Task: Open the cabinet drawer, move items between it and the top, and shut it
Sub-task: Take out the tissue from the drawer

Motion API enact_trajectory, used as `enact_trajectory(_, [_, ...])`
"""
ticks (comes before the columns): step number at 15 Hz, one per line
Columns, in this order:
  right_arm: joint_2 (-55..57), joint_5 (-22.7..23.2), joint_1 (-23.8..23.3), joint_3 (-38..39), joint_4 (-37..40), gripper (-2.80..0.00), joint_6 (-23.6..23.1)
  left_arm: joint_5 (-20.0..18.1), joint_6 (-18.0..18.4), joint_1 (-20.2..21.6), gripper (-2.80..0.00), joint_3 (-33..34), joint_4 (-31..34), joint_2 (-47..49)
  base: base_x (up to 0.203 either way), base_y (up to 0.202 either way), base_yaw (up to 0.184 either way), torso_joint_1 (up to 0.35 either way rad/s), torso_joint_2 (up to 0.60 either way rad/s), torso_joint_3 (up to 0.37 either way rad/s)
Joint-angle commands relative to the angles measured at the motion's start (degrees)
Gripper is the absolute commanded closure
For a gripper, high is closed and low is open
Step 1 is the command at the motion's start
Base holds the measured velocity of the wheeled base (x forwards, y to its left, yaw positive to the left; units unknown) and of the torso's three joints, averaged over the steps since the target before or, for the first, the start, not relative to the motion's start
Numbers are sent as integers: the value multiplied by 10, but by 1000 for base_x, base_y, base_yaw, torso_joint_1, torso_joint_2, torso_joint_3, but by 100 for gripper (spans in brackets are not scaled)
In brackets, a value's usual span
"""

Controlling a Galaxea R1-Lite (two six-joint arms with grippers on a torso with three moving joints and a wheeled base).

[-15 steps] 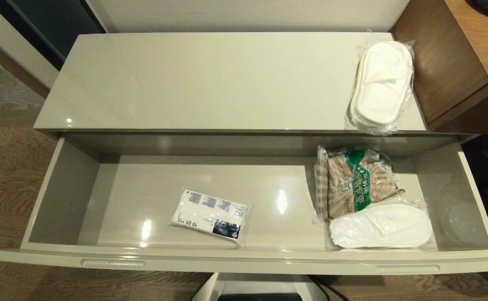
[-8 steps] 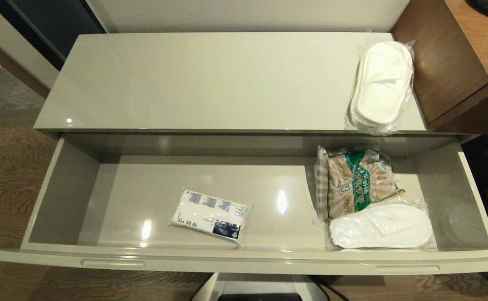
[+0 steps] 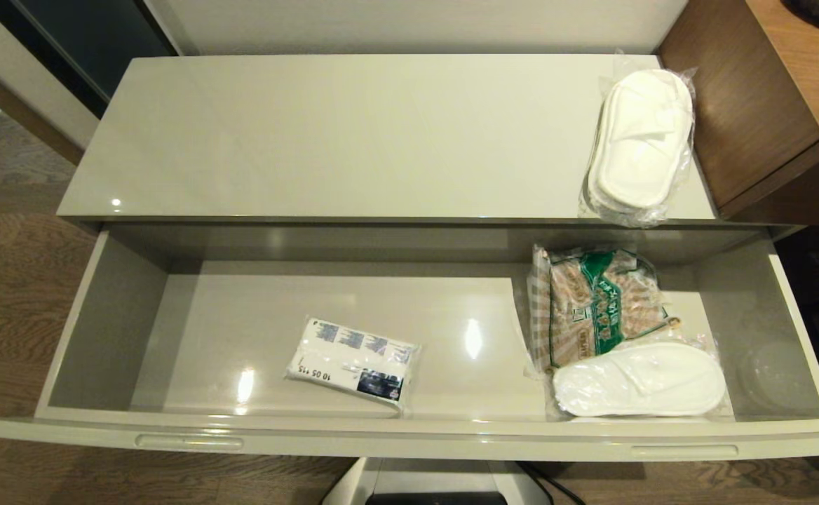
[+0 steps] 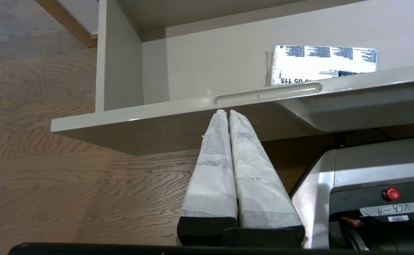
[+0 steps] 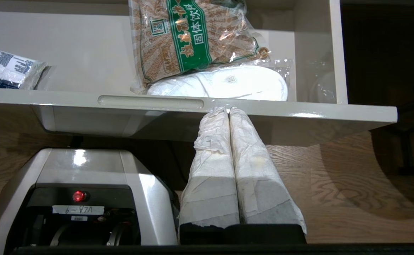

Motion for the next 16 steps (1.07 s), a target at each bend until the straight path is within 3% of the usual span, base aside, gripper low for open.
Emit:
enact_trajectory(1, [-8, 0, 0, 0, 1, 0, 8, 0, 1, 0, 0, -1, 0, 1, 0, 0, 0, 0, 0, 0])
enact_trajectory(16, [-8, -1, 0, 0, 0, 0, 20, 0, 1, 0, 0, 0, 0, 1, 0, 0, 0, 0, 0, 0])
